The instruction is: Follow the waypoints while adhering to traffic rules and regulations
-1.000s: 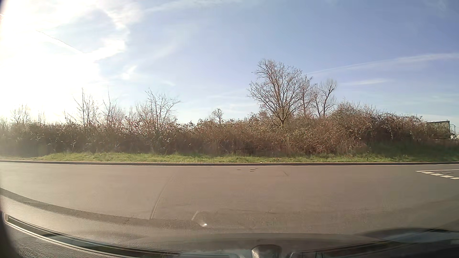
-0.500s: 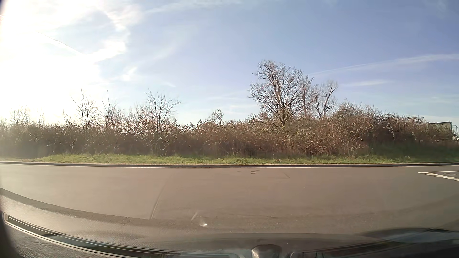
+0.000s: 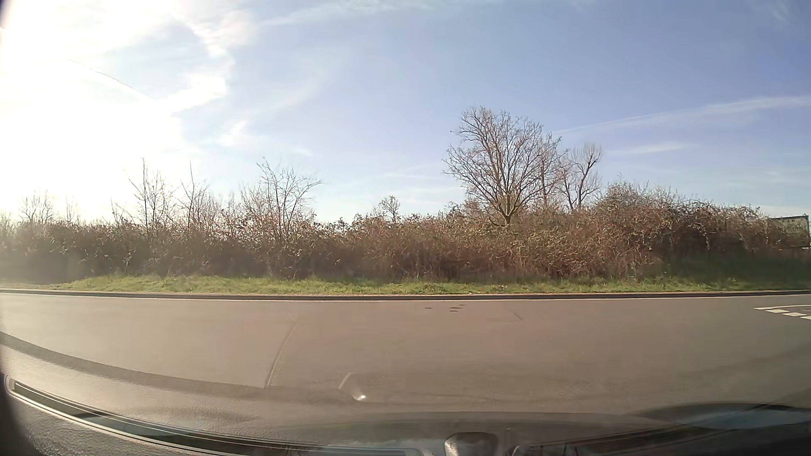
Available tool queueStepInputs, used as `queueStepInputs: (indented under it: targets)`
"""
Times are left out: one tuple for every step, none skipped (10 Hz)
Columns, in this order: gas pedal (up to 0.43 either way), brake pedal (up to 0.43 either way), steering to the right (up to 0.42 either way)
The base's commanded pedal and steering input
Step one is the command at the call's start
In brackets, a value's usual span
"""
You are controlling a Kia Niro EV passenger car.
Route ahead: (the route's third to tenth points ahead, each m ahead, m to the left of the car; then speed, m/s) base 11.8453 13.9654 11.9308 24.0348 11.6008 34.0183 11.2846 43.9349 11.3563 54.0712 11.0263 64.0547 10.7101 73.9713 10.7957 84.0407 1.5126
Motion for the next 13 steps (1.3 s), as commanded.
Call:
queueStepInputs:
  targets:
    - [0.370,0.000,-0.174]
    - [0.370,0.000,-0.188]
    - [0.370,0.000,-0.204]
    - [0.378,0.000,-0.218]
    - [0.378,0.000,-0.233]
    - [0.409,0.000,-0.252]
    - [0.421,0.000,-0.272]
    - [0.421,0.000,-0.295]
    - [0.421,0.000,-0.311]
    - [0.421,0.000,-0.334]
    - [0.421,0.000,-0.355]
    - [0.421,0.000,-0.380]
    - [0.421,0.000,-0.398]
